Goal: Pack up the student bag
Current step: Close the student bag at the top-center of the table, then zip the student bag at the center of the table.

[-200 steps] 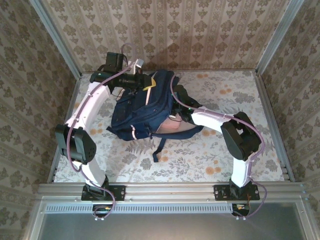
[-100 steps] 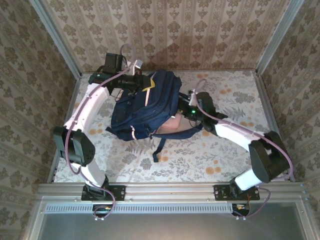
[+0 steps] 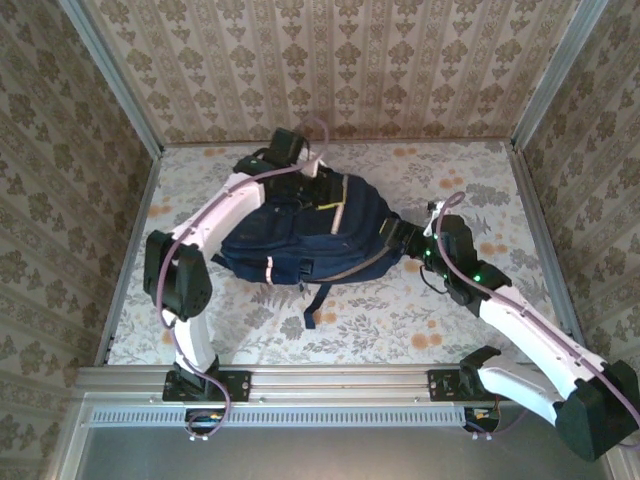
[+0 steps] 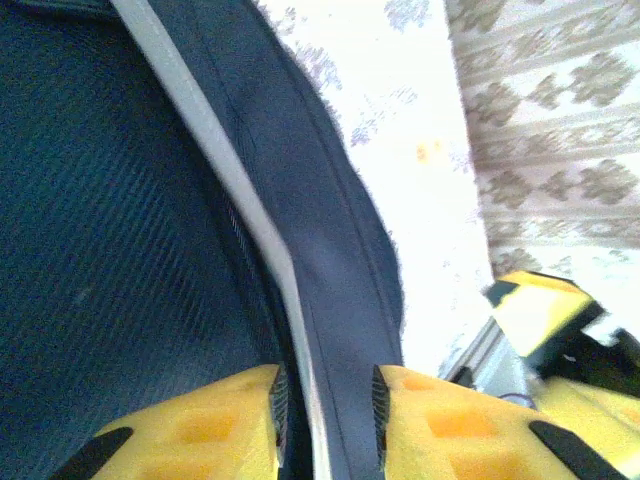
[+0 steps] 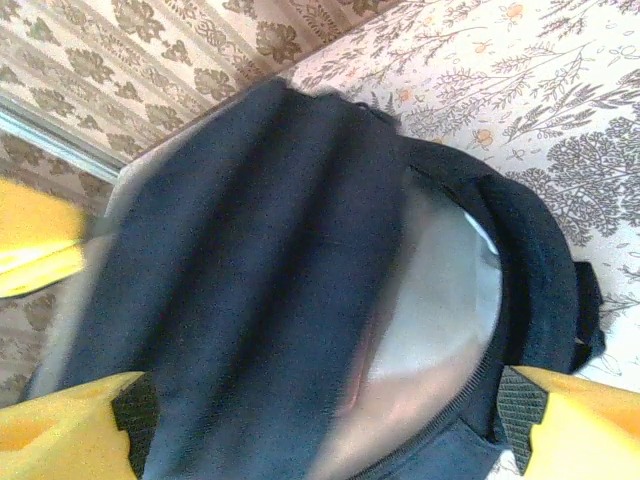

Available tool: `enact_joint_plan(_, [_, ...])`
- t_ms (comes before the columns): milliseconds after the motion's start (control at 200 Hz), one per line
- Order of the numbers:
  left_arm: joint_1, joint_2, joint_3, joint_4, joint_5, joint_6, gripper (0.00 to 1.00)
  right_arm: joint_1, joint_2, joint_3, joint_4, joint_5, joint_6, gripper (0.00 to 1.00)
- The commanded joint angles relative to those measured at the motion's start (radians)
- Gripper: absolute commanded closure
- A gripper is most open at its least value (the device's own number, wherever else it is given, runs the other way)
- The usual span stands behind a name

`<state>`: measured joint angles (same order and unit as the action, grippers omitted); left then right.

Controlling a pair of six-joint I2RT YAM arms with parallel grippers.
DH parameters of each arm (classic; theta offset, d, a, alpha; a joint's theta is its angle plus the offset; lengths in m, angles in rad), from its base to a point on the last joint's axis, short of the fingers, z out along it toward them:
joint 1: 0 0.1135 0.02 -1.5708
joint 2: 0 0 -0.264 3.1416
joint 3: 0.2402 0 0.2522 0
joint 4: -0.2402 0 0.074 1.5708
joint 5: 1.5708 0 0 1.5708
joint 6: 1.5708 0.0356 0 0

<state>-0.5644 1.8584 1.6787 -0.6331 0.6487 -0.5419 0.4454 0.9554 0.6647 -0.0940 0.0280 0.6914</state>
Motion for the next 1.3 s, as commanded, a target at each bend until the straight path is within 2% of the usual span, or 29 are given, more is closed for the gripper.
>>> enact_joint_plan(0, [-0.003,-0.06,-0.038,0.01,-0.095,0.018,0.59,0.057,-0.034,-0.017,-0.075,0.039,-0.095,0.13])
enact_joint_plan(75, [0.012,-0.146,-0.094,0.016,-0.138,0.008,0.52,0.114,-0.047,-0.019,-0.09,0.039,-0.133,0.17])
enact_joint_plan(295, [0.101,-0.456,-0.322,0.04,-0.203,-0.048,0.5,0.314,-0.014,-0.03,-0.04,0.083,-0.152,0.36])
enact_joint_plan(435, [0.196,-0.643,-0.506,0.061,-0.219,-0.111,0.48,0.487,0.055,-0.063,0.106,0.171,-0.202,0.42])
enact_joint_plan(510, [0.23,-0.736,-0.598,0.07,-0.223,-0.133,0.47,0.587,0.117,-0.099,0.247,0.219,-0.278,0.53])
enact_joint_plan(735, [0.304,-0.925,-0.753,0.002,-0.207,-0.154,0.4,0.715,0.326,-0.04,0.367,0.307,-0.326,0.5])
enact_joint_plan(880, [0.327,-0.982,-0.76,-0.105,-0.229,-0.097,0.39,0.764,0.534,0.006,0.476,0.396,-0.269,0.48])
enact_joint_plan(1045, [0.335,-1.074,-0.805,-0.129,-0.276,-0.022,0.38,0.813,0.729,0.028,0.664,0.543,-0.235,0.46])
enact_joint_plan(1180, [0.339,-1.121,-0.84,-0.12,-0.314,0.028,0.38,0.818,0.834,0.076,0.664,0.671,-0.148,0.47])
enact_joint_plan(1295, [0.341,-1.141,-0.867,-0.112,-0.337,0.048,0.38,0.818,0.901,0.107,0.657,0.718,-0.113,0.45])
